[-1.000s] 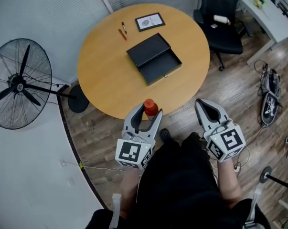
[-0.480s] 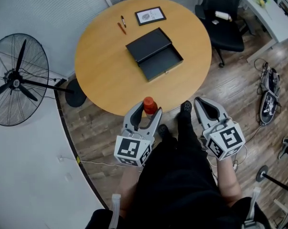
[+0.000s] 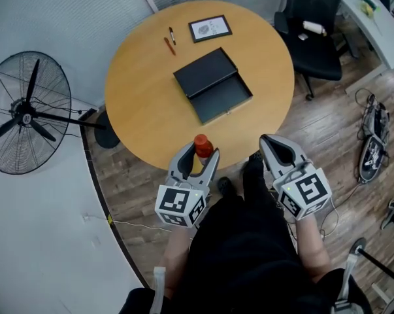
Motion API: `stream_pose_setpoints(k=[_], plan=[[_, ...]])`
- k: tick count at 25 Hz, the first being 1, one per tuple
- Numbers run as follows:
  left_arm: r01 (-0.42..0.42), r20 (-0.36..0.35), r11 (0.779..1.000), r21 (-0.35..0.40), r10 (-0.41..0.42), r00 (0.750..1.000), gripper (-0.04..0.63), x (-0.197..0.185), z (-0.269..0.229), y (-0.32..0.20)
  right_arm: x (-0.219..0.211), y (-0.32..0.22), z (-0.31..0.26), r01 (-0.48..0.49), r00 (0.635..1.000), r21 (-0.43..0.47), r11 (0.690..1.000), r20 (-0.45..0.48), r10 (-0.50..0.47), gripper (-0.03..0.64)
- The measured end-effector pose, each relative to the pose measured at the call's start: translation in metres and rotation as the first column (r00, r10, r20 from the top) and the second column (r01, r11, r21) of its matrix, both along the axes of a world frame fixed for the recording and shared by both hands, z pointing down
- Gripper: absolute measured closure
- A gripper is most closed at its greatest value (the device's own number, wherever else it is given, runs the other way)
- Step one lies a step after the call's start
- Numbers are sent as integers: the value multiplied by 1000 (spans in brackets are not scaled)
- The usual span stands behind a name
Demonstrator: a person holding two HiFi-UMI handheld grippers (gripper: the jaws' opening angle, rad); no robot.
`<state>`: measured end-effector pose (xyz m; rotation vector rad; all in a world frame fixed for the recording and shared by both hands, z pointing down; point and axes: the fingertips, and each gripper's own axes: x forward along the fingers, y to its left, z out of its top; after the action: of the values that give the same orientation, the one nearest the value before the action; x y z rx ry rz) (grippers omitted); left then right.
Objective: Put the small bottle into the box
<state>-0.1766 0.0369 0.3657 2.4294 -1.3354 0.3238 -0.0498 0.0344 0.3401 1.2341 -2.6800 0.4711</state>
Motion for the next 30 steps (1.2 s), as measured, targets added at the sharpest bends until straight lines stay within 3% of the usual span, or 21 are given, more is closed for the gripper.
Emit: stream_pose_setpoints(k=[11,22,30], plan=[[22,-4,993,-120,-23,1000,384,46,20,-77,38,-80,11,54,998,-40,998,31,-53,606],[100,84,975,-201,-85,993,383,79,57,-125,66,-137,28,144,988,-69,987,62,-140,606],[121,186,966,-228,-79,979,383,85,84,-142,68,-154,51,203,978,-117,972,62,-197,606]])
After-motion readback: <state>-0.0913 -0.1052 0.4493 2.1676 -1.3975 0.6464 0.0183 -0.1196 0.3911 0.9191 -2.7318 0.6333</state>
